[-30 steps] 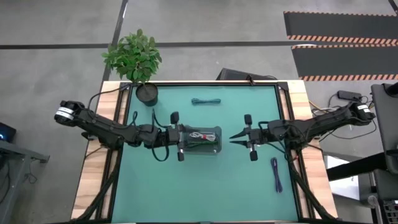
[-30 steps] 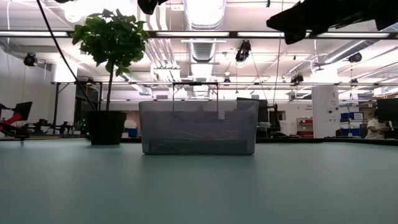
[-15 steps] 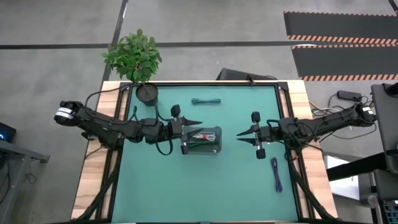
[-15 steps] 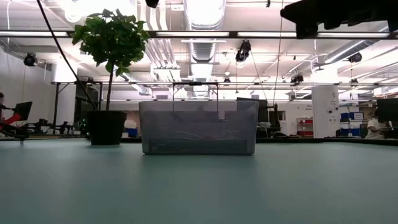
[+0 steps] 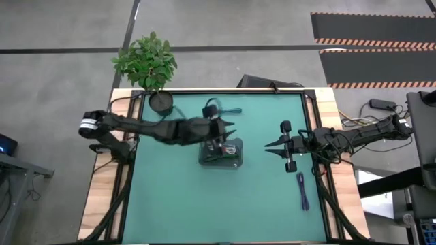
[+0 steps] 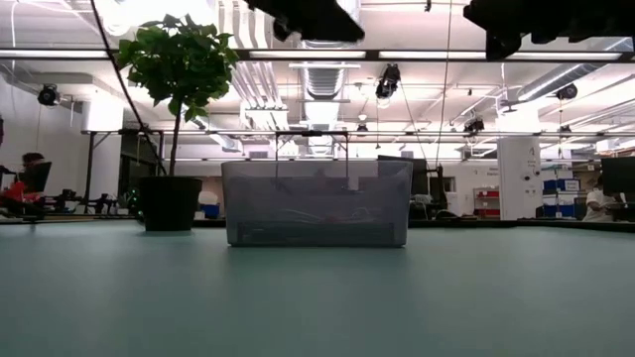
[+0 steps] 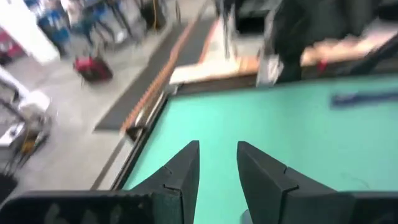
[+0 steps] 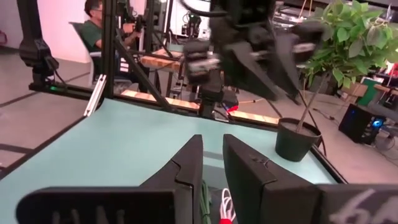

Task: Pick and place USB-C Cables
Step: Put the blue cable into the black transparent container

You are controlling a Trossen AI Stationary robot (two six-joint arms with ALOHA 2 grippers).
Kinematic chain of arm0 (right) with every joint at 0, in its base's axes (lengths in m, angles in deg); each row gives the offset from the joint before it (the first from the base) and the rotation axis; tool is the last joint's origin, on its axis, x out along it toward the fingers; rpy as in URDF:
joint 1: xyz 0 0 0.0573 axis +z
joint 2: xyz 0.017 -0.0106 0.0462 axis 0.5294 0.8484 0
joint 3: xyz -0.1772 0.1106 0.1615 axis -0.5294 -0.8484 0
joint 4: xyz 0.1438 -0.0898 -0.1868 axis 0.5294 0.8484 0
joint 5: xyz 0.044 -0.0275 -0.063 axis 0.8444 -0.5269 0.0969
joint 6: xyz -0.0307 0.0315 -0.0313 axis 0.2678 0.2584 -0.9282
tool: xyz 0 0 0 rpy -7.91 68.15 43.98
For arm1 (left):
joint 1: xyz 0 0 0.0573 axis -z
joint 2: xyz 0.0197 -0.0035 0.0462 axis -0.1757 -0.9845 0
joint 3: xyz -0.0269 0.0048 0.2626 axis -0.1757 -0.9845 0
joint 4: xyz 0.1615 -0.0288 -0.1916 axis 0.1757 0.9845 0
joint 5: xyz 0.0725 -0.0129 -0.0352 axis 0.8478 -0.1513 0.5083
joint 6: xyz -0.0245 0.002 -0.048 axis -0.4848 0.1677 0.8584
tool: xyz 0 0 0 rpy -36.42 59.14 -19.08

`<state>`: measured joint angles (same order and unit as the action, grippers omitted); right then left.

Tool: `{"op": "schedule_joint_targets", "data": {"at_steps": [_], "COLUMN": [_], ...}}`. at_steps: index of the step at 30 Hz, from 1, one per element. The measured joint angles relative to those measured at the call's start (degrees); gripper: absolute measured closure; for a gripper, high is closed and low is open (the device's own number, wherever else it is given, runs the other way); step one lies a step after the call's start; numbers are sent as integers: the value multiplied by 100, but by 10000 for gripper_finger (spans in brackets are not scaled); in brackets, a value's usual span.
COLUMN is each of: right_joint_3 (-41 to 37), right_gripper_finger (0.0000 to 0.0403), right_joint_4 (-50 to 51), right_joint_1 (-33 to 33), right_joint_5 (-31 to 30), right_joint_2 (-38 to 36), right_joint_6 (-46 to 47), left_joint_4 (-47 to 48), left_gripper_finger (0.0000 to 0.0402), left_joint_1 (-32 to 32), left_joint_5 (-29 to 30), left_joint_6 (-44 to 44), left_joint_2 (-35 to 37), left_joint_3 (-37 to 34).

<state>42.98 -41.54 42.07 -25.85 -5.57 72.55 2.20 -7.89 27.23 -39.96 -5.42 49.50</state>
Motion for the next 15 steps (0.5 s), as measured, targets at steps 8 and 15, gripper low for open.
{"op": "schedule_joint_targets", "data": {"at_steps": [8,15], "right_joint_3": [-2,-2], "right_gripper_finger": [349,349], "right_joint_4": [78,70], "right_joint_1": [0,0], "right_joint_5": [0,0], "right_joint_2": [19,17], "right_joint_6": [22,11], "left_joint_4": [2537,3004], "left_gripper_finger": [308,308], "left_joint_1": [-701,-1306], "left_joint_5": [-266,-440], "left_joint_6": [-262,-305], "left_joint_2": [-639,-715], "left_joint_3": [1079,932]}}
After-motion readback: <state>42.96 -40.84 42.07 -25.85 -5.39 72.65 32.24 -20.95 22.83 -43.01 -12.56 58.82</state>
